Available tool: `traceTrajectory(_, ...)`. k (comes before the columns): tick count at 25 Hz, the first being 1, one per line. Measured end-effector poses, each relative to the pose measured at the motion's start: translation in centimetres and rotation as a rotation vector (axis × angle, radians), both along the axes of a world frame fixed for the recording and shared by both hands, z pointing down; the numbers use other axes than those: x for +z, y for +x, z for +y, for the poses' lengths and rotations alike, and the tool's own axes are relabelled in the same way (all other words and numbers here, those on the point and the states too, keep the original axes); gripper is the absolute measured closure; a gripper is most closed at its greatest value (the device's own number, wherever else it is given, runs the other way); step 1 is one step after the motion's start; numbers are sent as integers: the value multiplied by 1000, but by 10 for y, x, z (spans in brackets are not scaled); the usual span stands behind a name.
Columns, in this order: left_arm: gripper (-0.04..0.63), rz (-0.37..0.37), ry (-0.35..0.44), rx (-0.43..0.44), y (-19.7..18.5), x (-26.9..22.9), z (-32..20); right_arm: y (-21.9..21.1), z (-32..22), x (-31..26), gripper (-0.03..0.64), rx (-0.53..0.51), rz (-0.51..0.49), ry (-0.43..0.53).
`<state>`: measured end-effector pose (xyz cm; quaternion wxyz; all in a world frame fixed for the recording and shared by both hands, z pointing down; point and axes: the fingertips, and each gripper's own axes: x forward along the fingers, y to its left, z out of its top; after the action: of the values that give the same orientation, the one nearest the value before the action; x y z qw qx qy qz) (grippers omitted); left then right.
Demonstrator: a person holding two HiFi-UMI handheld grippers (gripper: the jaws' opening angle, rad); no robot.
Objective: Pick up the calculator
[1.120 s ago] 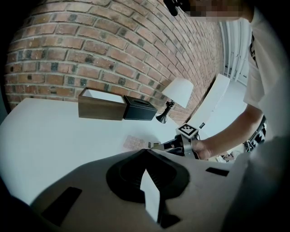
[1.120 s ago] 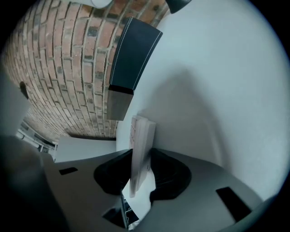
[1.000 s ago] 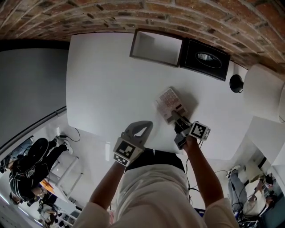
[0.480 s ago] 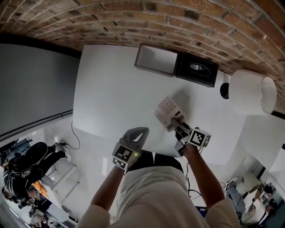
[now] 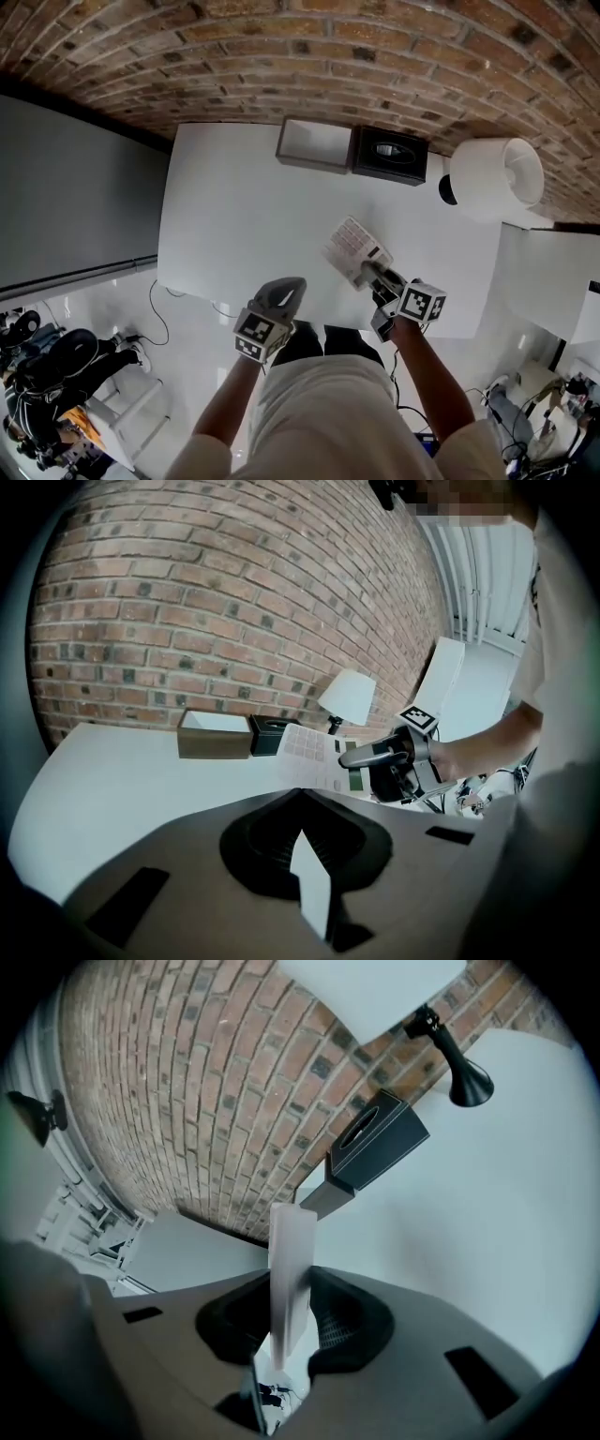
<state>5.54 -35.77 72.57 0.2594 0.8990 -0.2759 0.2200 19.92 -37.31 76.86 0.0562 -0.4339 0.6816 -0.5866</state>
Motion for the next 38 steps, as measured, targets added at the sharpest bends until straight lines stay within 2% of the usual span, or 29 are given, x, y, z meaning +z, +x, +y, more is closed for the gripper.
traceTrajectory(8, 583, 76, 41, 31, -30, -32, 40, -14, 52, -44, 509, 84, 86, 68)
traceTrajectory(13, 582, 70, 39, 78, -56, -38, 75, -26, 85, -75, 509, 154, 130, 114)
traceTrajectory(16, 581, 90, 77, 105, -61, -48, 86, -31, 101, -89, 511, 178, 156, 151)
traceTrajectory(23, 582, 113, 92, 136, -79, -75, 133, -44, 160, -118, 509, 228, 135, 162)
traceTrajectory(33, 581, 146, 164, 157, -84, -116, 153, -36, 198, -167, 511, 277, 189, 268)
traceTrajectory(38, 581, 156, 184, 146, -75, -132, 166, -21, 212, -179, 511, 283, 174, 293)
